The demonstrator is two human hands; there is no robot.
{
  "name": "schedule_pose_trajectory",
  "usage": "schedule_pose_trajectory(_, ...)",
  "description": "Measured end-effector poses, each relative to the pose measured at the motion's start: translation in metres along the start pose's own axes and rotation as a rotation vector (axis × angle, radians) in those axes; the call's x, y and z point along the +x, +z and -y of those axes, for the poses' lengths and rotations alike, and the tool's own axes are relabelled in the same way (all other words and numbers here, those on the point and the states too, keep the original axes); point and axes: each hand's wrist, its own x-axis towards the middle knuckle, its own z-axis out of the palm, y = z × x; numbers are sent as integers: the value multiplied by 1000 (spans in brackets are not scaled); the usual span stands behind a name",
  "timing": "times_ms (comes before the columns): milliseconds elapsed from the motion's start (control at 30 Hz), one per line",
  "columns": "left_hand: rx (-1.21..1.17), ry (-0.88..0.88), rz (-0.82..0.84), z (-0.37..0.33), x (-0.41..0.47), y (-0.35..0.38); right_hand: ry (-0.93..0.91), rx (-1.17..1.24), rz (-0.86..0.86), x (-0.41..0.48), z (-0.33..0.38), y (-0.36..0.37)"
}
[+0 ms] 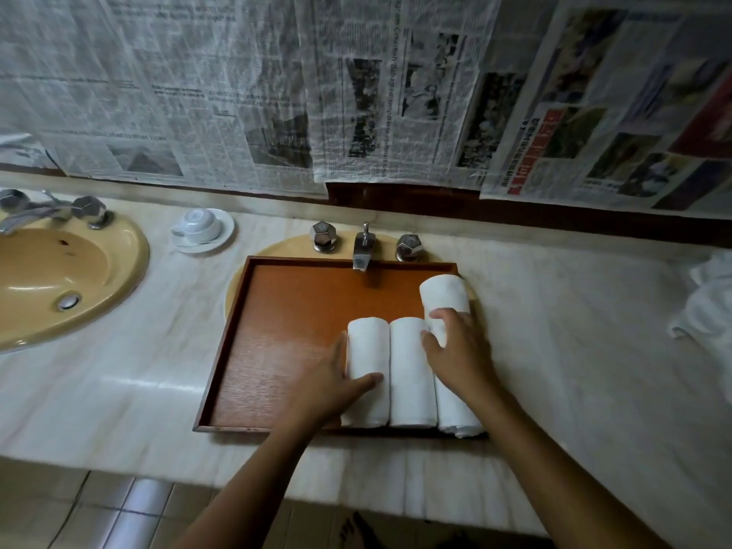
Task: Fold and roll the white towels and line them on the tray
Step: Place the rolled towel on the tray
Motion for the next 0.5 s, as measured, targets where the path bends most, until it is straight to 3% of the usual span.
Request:
schedule_pose_trajectory(100, -20, 25, 22, 0, 3, 2, 216, 20, 30, -33, -40, -7)
schedule_pose_trajectory(200, -175, 14, 65, 3, 2, 0, 310, 110, 91, -58, -57, -2)
schedule_pose_trajectory(333, -371, -4, 130, 6, 1, -3, 310, 171, 98, -74, -56, 9)
schedule_pose_trajectory(500, -423, 37, 138, 7, -8, -4, 277, 166, 104, -73, -60, 6)
